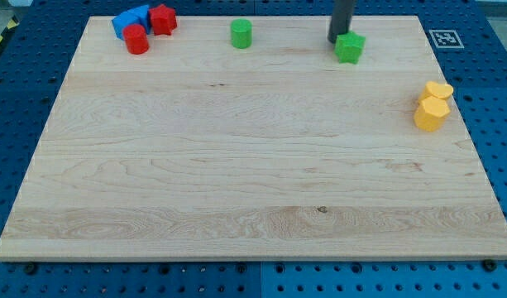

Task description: Push the green star to the left of the hexagon

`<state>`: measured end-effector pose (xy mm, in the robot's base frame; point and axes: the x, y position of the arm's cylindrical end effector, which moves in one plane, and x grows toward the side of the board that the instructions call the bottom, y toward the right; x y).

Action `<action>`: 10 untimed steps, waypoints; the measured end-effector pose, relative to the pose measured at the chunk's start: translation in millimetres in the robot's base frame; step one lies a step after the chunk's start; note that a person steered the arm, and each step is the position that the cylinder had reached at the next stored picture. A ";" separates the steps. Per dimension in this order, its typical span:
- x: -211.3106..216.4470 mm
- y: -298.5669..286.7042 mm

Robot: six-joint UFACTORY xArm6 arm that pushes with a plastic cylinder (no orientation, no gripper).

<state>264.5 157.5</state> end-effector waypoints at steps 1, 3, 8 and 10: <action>26.3 19.6; 79.3 20.4; 138.9 20.3; 144.8 30.3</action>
